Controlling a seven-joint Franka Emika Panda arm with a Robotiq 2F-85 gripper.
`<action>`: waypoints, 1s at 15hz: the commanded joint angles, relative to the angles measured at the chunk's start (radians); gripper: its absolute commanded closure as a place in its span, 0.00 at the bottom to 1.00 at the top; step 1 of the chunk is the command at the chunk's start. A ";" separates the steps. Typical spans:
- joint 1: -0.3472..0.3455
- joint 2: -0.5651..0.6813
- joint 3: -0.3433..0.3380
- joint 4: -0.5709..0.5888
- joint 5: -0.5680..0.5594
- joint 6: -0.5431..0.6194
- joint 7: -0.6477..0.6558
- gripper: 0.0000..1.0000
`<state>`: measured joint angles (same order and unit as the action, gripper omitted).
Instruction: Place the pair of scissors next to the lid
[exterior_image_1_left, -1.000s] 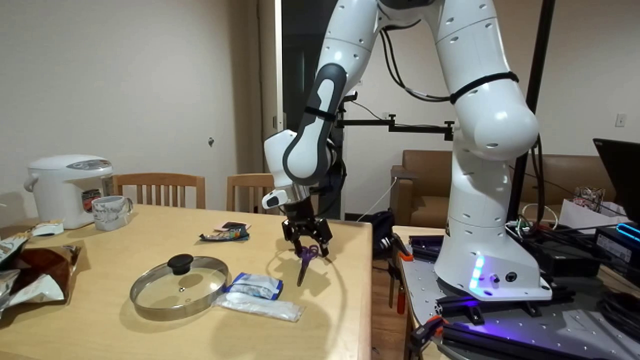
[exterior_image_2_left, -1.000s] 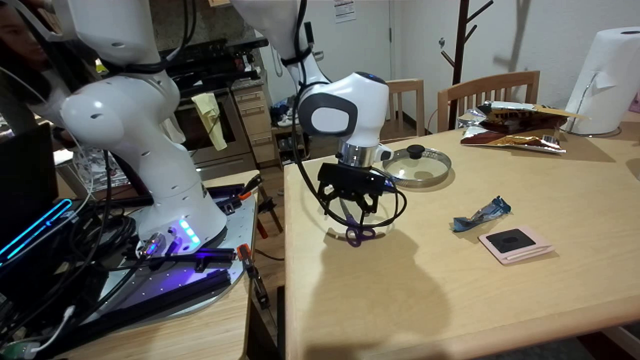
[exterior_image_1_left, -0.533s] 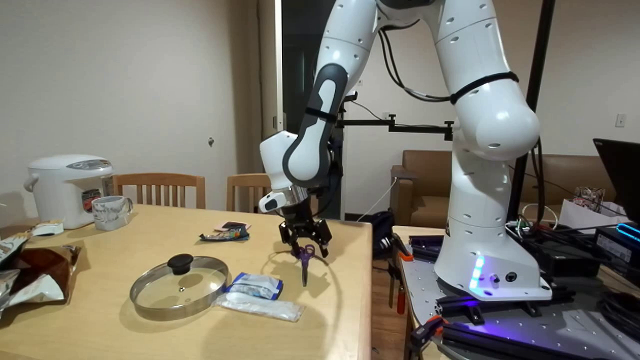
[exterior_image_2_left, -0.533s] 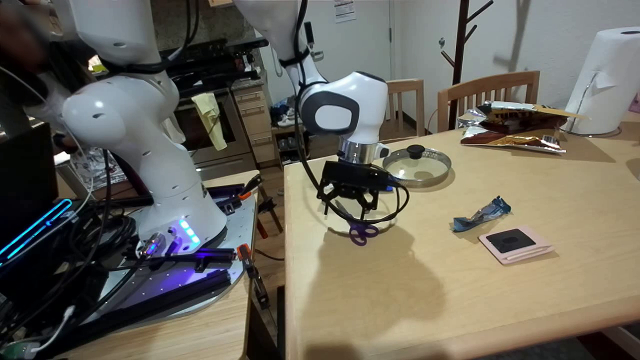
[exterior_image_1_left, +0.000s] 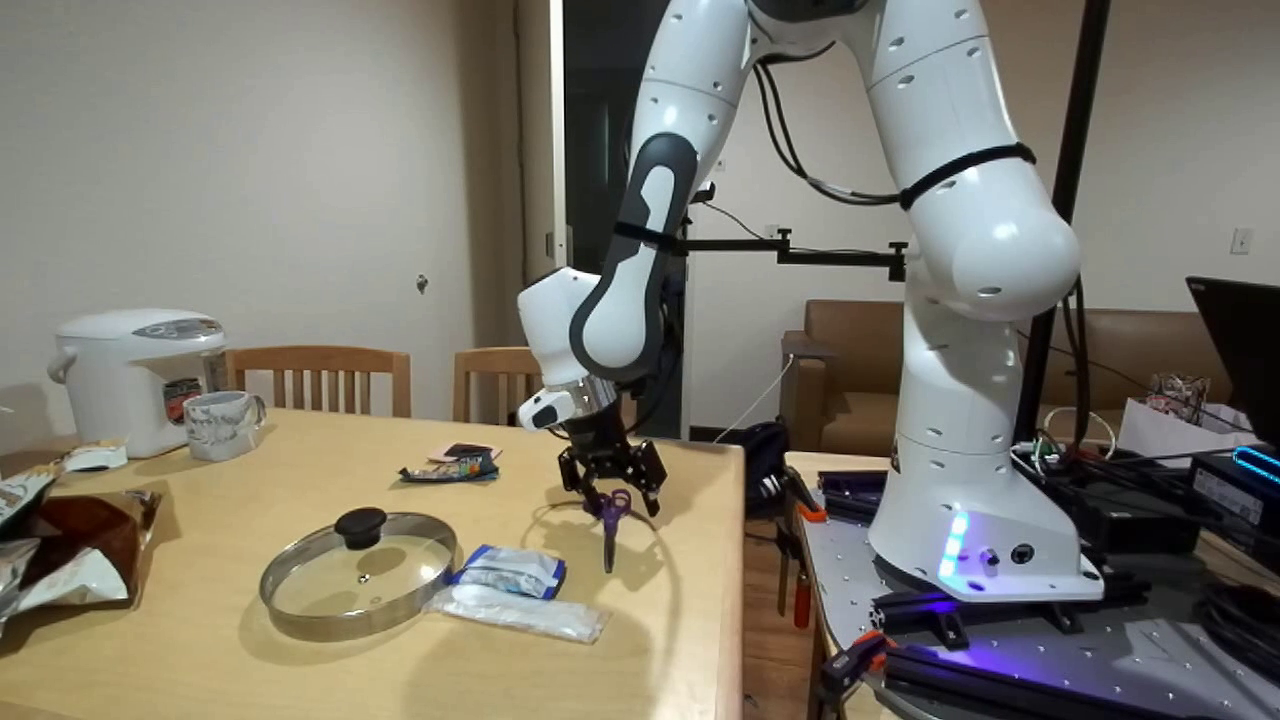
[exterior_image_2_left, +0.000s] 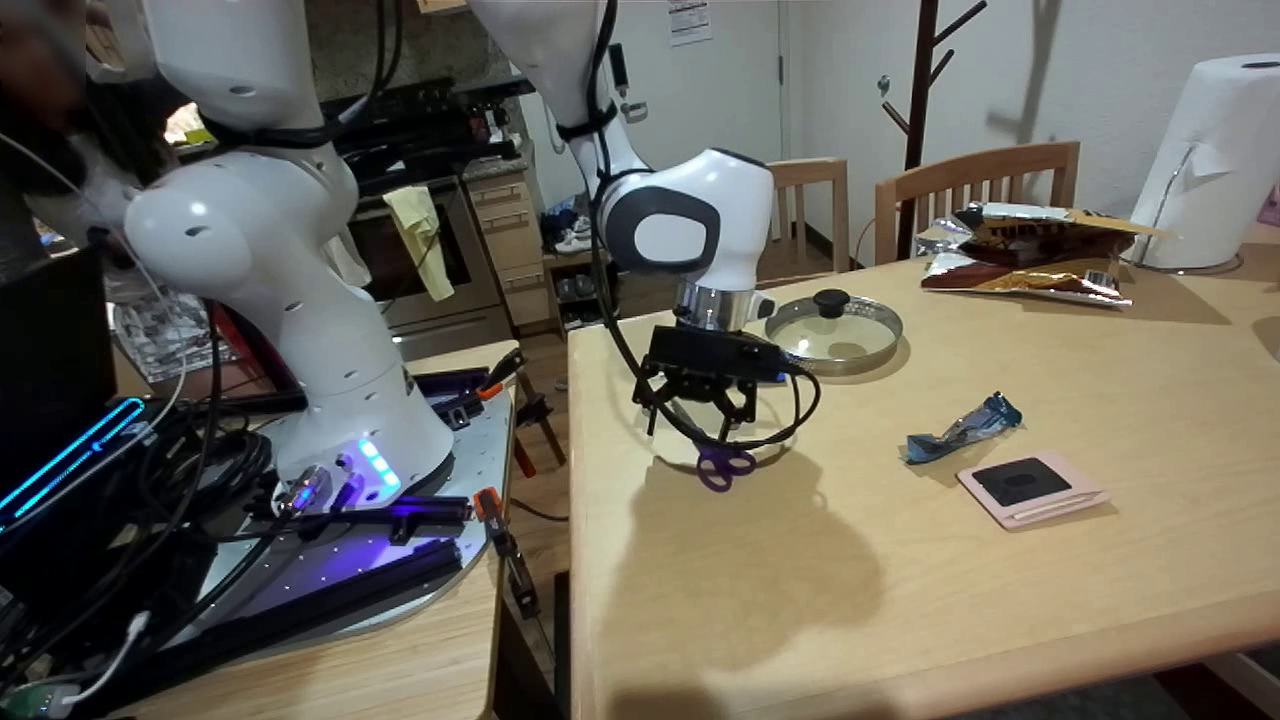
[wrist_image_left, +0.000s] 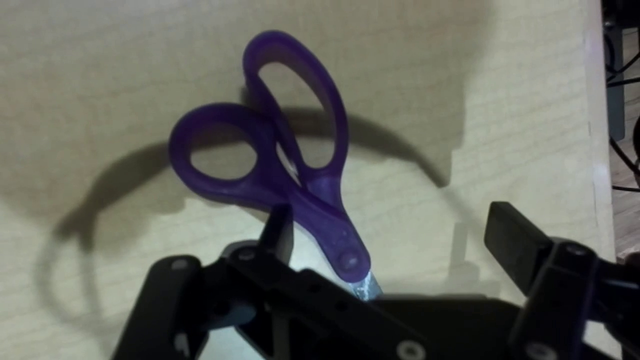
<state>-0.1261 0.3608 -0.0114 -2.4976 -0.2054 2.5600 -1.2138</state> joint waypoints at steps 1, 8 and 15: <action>-0.007 0.004 0.013 0.000 -0.005 0.002 -0.012 0.00; -0.009 0.021 -0.011 -0.057 -0.124 0.237 -0.091 0.00; -0.027 0.012 -0.008 -0.074 -0.131 0.288 -0.127 0.00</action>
<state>-0.1509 0.3739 -0.0219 -2.5729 -0.3363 2.8521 -1.3408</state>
